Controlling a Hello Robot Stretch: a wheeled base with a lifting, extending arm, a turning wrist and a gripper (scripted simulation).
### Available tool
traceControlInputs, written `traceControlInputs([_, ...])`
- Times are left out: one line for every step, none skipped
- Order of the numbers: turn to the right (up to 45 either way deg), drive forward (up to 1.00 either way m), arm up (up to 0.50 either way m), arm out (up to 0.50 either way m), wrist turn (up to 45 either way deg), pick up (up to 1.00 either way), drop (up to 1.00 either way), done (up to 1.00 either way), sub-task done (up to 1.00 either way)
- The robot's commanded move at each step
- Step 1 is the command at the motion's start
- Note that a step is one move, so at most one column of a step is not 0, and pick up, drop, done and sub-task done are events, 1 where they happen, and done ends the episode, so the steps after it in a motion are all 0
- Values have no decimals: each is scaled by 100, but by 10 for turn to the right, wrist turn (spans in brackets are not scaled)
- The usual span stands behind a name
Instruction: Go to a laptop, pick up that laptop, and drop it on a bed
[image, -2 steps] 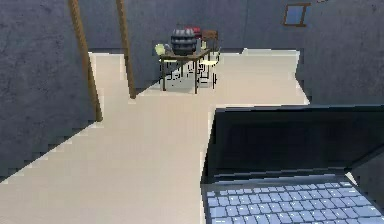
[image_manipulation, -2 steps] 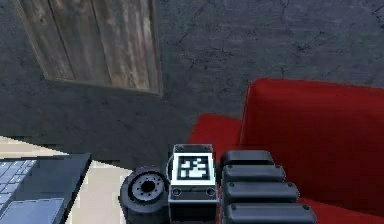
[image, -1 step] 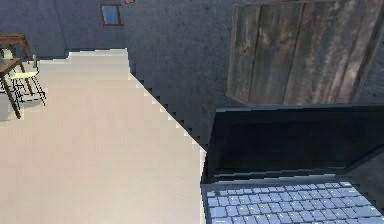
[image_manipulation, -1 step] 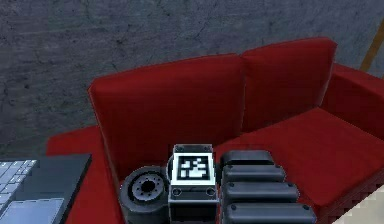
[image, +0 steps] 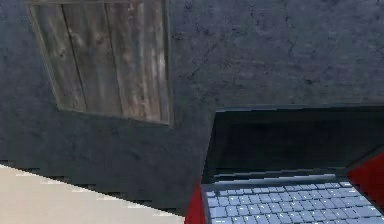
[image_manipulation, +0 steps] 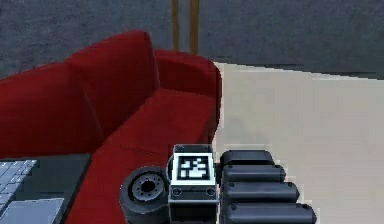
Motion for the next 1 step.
traceControlInputs([-450, 0, 0, 0, 0, 0, 0, 0, 0])
